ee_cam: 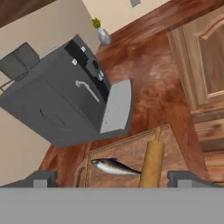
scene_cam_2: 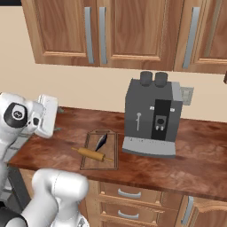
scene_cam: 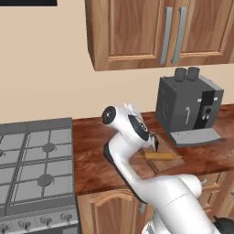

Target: Open the cabinet, retrieve the rolling pin, and place it next to the meat on the cutting board to prepare for tenderizing.

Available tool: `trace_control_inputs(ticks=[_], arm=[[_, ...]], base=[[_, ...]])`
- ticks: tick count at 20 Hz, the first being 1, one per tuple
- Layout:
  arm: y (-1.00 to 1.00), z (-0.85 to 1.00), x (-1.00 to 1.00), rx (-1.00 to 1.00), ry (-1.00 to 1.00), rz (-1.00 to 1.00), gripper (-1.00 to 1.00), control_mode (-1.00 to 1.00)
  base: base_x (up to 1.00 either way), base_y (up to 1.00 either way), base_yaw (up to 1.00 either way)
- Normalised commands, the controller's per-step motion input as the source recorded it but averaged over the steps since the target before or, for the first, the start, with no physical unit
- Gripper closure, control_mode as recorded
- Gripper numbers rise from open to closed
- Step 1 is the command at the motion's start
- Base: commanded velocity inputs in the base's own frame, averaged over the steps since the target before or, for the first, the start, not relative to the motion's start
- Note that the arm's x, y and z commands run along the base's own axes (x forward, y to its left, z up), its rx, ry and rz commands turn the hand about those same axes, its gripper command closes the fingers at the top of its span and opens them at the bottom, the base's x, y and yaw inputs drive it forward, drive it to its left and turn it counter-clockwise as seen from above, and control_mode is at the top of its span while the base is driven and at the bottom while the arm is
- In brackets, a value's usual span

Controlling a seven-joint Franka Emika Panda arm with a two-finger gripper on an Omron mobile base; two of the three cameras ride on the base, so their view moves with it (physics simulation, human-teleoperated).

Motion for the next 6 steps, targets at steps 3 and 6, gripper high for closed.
trace_control_inputs(ticks=[3,6], arm=[[0.34,0.43,-0.73,-0.07,-0.15,0.00,-1.00,-1.00],[0.39,0.34,-0.78,-0.08,-0.16,0.00,-1.00,-1.00]], base=[[0.00,0.00,0.00],[0.00,0.00,0.00]])
